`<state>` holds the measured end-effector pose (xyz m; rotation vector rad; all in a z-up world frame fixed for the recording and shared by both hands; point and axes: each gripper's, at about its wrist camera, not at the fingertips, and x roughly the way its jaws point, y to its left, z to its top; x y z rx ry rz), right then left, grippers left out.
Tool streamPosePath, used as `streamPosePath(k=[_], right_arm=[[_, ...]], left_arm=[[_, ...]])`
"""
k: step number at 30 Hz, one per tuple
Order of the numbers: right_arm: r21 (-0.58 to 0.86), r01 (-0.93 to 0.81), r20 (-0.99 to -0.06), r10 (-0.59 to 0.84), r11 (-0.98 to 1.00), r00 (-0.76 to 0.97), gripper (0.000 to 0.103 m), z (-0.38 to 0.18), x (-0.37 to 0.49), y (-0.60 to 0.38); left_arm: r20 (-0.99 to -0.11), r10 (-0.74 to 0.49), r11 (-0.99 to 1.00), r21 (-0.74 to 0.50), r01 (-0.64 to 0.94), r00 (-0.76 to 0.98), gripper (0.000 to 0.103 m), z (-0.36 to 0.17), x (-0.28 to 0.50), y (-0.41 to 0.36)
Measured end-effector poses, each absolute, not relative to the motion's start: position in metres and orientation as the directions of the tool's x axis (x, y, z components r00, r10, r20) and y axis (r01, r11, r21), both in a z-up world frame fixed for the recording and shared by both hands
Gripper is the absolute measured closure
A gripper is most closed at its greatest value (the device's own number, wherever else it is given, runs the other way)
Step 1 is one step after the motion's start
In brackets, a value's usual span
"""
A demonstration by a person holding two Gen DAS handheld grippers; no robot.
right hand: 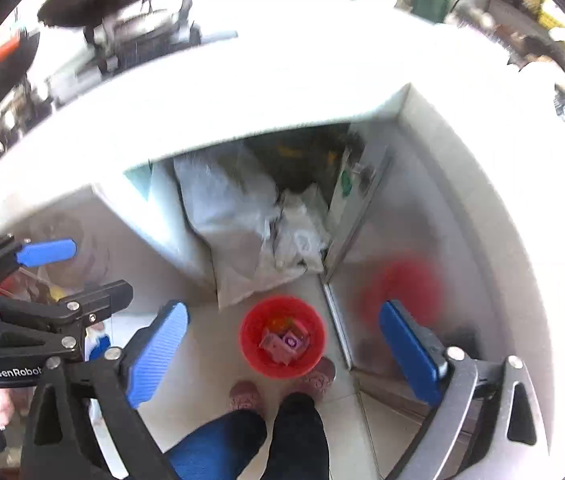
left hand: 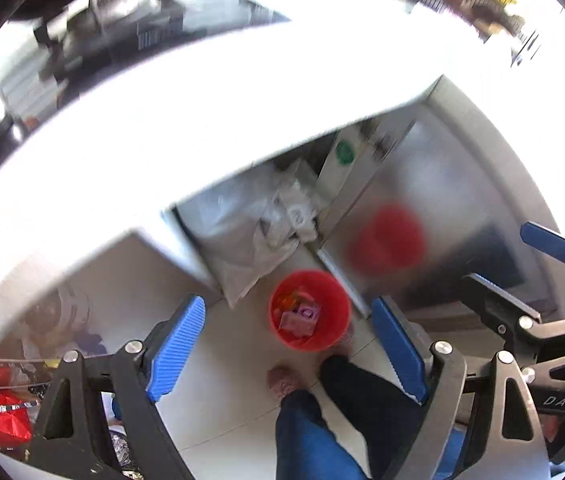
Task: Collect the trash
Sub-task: 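Open the right tool to drop the paper packet, then raise both tools, then move both tools toward the pink-blue plastic bag and the latex gloves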
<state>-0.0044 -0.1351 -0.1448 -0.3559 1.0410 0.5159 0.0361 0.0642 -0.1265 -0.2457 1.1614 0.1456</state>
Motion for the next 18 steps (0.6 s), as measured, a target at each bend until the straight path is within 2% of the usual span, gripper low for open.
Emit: streamPosePath(k=[6, 10, 18], right_arm=[[-0.093, -0.484, -0.831, 0.2, 0.87, 0.519, 0.001, -0.081, 0.003, -0.149], [-0.181, -0.402, -0.775, 0.121, 0.898, 0.62, 0.001, -0.053, 0.015, -0.159], [-0.138, -0.302, -0.75, 0.099, 0.943, 0.653, 0.001, -0.015, 0.06, -0.183]], left_arm=[[-0.879, 0.03, 0.984, -0.058, -0.171, 0.476, 0.016, -0.06, 0.062, 0.046], [-0.857, 0.028, 0.995, -0.028, -0.101, 0.514, 0.016, -0.031, 0.088, 0.031], [-0.828, 0.003, 1.0, -0.008, -0.018, 0.56, 0.016, 0.007, 0.152, 0.008]])
